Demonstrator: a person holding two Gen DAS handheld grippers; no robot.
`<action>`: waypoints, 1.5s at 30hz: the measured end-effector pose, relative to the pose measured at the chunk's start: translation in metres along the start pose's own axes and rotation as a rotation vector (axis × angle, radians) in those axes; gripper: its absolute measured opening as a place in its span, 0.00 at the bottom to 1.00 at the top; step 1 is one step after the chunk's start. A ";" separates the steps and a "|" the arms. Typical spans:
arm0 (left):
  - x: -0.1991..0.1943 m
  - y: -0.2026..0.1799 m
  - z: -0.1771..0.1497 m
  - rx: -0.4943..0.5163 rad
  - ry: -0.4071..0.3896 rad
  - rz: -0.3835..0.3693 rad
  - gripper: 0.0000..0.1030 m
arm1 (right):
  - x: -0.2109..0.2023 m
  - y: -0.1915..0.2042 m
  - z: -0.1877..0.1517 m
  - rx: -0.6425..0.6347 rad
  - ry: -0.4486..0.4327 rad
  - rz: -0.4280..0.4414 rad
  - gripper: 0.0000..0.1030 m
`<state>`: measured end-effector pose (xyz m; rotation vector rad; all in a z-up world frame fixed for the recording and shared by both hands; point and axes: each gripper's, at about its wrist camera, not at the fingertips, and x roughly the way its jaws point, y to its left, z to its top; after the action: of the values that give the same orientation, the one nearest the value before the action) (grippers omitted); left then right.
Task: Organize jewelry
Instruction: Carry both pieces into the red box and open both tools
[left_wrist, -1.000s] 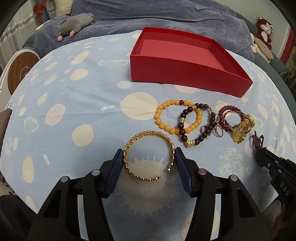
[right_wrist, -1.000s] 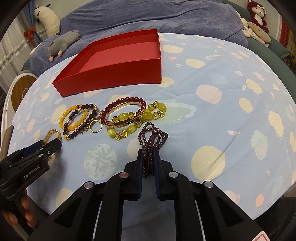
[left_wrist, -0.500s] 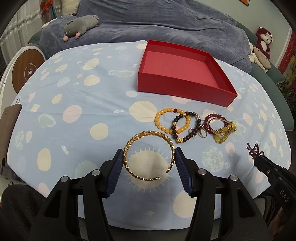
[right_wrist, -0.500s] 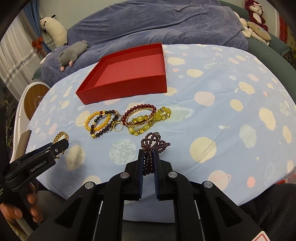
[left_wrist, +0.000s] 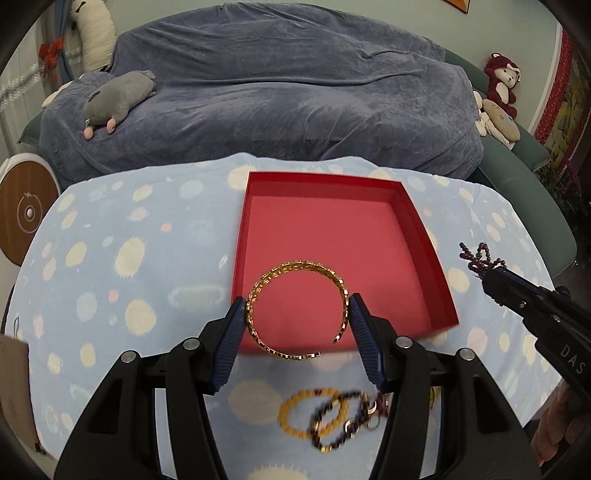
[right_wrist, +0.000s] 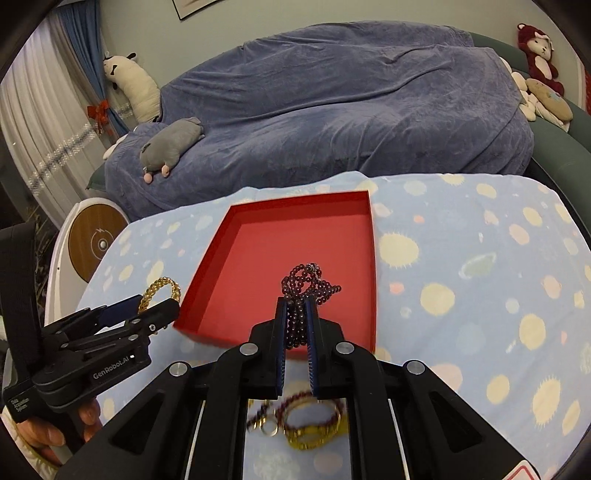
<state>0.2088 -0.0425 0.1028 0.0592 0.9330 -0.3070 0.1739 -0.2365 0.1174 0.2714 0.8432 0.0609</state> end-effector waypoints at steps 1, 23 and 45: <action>0.010 -0.001 0.011 0.008 -0.001 -0.002 0.52 | 0.012 0.000 0.011 -0.004 0.003 0.002 0.09; 0.175 0.002 0.085 0.028 0.160 0.034 0.56 | 0.174 -0.043 0.081 -0.003 0.141 -0.082 0.14; 0.054 -0.011 0.066 0.045 -0.012 0.074 0.69 | 0.054 -0.014 0.040 0.018 0.031 -0.054 0.39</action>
<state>0.2869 -0.0776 0.1002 0.1325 0.9098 -0.2592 0.2392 -0.2497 0.0997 0.2649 0.8816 0.0066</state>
